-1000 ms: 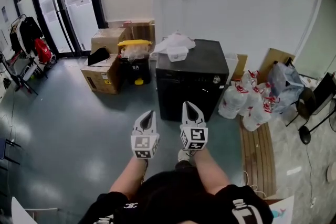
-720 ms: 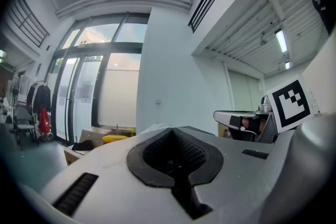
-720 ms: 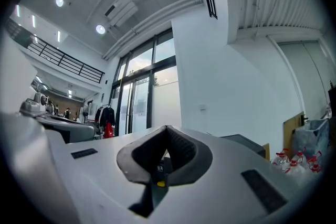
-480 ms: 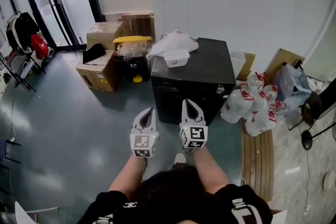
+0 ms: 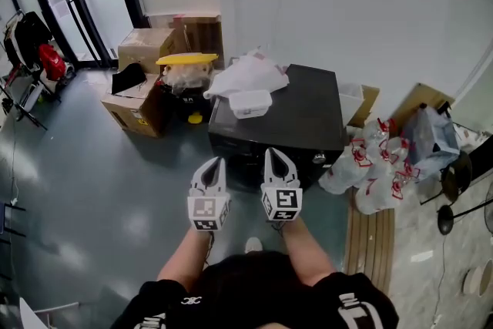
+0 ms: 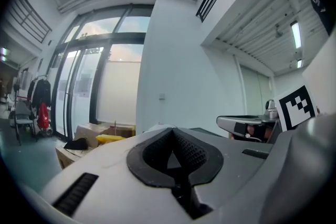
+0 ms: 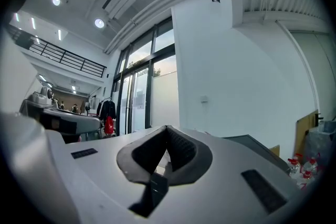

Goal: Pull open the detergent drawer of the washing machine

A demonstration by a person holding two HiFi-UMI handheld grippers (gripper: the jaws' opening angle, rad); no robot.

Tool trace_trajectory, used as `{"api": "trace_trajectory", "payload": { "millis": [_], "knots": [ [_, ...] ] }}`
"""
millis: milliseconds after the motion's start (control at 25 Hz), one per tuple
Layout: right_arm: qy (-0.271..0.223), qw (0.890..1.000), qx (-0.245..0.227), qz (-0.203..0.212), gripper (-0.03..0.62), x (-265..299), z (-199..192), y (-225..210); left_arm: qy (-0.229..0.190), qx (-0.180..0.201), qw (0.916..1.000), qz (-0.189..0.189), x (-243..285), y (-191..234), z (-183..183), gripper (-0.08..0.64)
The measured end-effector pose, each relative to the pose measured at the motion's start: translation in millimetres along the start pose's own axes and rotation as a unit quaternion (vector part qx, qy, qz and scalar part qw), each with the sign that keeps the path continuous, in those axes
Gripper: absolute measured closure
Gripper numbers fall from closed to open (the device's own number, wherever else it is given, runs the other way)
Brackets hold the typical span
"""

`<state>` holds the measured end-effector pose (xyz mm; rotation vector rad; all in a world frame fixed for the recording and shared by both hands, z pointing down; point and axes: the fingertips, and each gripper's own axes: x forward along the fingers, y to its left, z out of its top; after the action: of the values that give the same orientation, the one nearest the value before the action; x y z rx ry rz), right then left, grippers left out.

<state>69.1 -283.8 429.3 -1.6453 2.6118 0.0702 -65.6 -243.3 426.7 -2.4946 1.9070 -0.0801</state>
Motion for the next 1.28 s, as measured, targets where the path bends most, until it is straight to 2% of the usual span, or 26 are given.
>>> {"api": "trace_trajectory", "payload": {
  "millis": [120, 240, 520, 840, 920, 1000, 1040, 1080, 1120, 1280],
  "knots": [
    [-0.001, 1.000, -0.002, 0.007, 0.591, 22.9, -0.8, -14.6, 0.000, 0.006, 0.9999, 0.013, 25.8, 6.7, 4.1, 0.558],
    [-0.007, 1.000, -0.009, 0.014, 0.591, 38.2, 4.7, -21.9, -0.001, 0.022, 0.9997, 0.008, 42.0, 7.3, 9.3, 0.558],
    [-0.013, 1.000, -0.009, 0.020, 0.591, 57.7, 13.5, -19.0, -0.013, 0.032, 0.9994, 0.003, 50.7, 16.8, 16.4, 0.558],
    [-0.011, 1.000, 0.001, 0.024, 0.591, 79.1, 13.6, -13.5, -0.021, 0.003, 0.9997, 0.009, 58.0, 40.8, 17.7, 0.558],
    [-0.010, 1.000, 0.005, 0.023, 0.591, 79.7, 13.4, -13.8, -0.021, -0.003, 0.9998, -0.001, 58.3, 42.6, 14.8, 0.558],
    [-0.011, 1.000, 0.006, 0.023, 0.591, 81.7, 14.0, -12.3, -0.024, -0.013, 0.9992, -0.029, 61.5, 41.3, 13.4, 0.557],
    [-0.012, 1.000, 0.004, 0.024, 0.591, 82.9, 14.1, -11.4, -0.025, -0.024, 0.9982, -0.050, 64.5, 39.4, 12.6, 0.505],
    [-0.013, 1.000, 0.001, 0.024, 0.591, 83.8, 14.3, -10.5, -0.026, -0.043, 0.9962, -0.071, 67.6, 37.6, 11.7, 0.350],
    [-0.015, 1.000, -0.006, 0.024, 0.591, 84.1, 14.8, -9.4, -0.030, -0.066, 0.9935, -0.088, 69.7, 36.8, 11.1, 0.243],
    [-0.016, 0.999, -0.023, 0.027, 0.591, 84.7, 14.3, -4.2, -0.055, -0.168, 0.9770, -0.120, 70.1, 44.2, 12.7, 0.210]
  ]
}}
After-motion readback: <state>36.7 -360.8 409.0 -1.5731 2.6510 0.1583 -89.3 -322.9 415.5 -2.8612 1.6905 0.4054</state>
